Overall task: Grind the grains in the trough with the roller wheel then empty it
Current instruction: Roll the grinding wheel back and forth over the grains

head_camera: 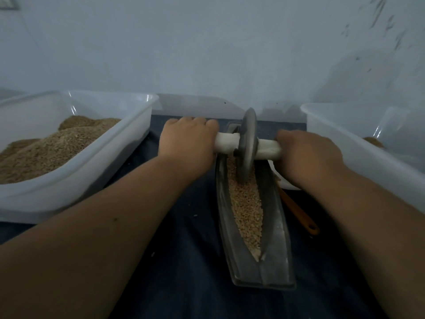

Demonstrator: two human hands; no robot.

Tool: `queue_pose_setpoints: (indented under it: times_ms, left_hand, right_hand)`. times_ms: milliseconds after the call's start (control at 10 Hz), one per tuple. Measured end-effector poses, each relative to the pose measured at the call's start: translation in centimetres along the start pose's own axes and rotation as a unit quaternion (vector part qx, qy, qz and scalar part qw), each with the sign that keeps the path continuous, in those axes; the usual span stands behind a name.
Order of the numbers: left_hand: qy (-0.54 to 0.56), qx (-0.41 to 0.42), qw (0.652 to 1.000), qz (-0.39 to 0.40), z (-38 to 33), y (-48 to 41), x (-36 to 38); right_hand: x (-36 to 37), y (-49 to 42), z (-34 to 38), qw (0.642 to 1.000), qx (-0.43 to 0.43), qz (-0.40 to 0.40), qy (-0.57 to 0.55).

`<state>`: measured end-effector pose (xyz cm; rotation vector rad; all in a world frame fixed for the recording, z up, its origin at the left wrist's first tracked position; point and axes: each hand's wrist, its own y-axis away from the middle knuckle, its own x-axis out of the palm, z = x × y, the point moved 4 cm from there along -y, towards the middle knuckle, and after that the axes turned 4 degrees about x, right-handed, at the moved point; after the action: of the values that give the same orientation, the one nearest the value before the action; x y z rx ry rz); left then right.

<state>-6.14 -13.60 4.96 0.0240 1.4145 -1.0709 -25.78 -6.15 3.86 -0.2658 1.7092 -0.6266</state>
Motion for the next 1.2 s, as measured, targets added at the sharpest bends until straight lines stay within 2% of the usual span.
queue_pose_setpoints:
  times_ms: [100,200,300,400,500,600,700,800,900,1000,1100,1200]
  left_hand:
    - [0.031,-0.008,0.988,0.151,0.4,0.3,-0.4]
    - [0.064,0.068,0.958,0.271,0.3,0.8,-1.6]
    - [0.112,0.107,0.906,0.394,-0.1,2.2,-2.4]
    - [0.166,0.085,0.880,0.437,-0.1,2.9,-2.9]
    - [0.171,0.100,0.890,0.411,-0.1,2.7,-2.6]
    - [0.141,0.102,0.919,0.354,0.2,1.7,-1.6]
    - [0.085,0.055,0.965,0.241,0.5,0.3,-0.2]
    - [0.006,-0.007,0.999,0.037,0.3,-0.4,0.3]
    - [-0.013,-0.006,0.999,-0.052,-0.2,-0.6,0.7]
    - [0.007,-0.008,0.999,-0.039,0.2,-0.6,0.8]
    - [0.022,-0.016,0.999,0.042,0.6,-0.2,0.7]
    - [0.038,0.019,0.988,0.145,0.6,0.3,-0.2]
  right_hand:
    - [-1.0,0.3,0.2,0.996,-0.037,0.075,0.002]
    - [-2.7,1.3,0.1,0.969,-0.079,0.234,-0.019]
    - [-4.3,2.8,0.1,0.940,-0.148,0.307,-0.006]
    - [-4.9,3.5,0.2,0.938,-0.171,0.300,-0.005]
    - [-4.2,3.1,0.3,0.939,-0.152,0.309,0.000]
    - [-3.1,2.0,0.1,0.959,-0.100,0.264,0.002]
    - [-1.8,0.8,0.1,0.991,-0.037,0.131,-0.003]
    - [-0.5,0.0,0.1,1.000,-0.005,0.007,-0.005]
    - [0.4,-0.3,-0.1,1.000,0.013,-0.019,-0.003]
    - [0.2,-0.3,-0.3,1.000,0.006,-0.008,0.013]
    - [-0.6,0.0,-0.1,0.999,-0.005,0.042,0.023]
    - [-1.7,0.8,0.1,0.992,-0.031,0.124,0.003]
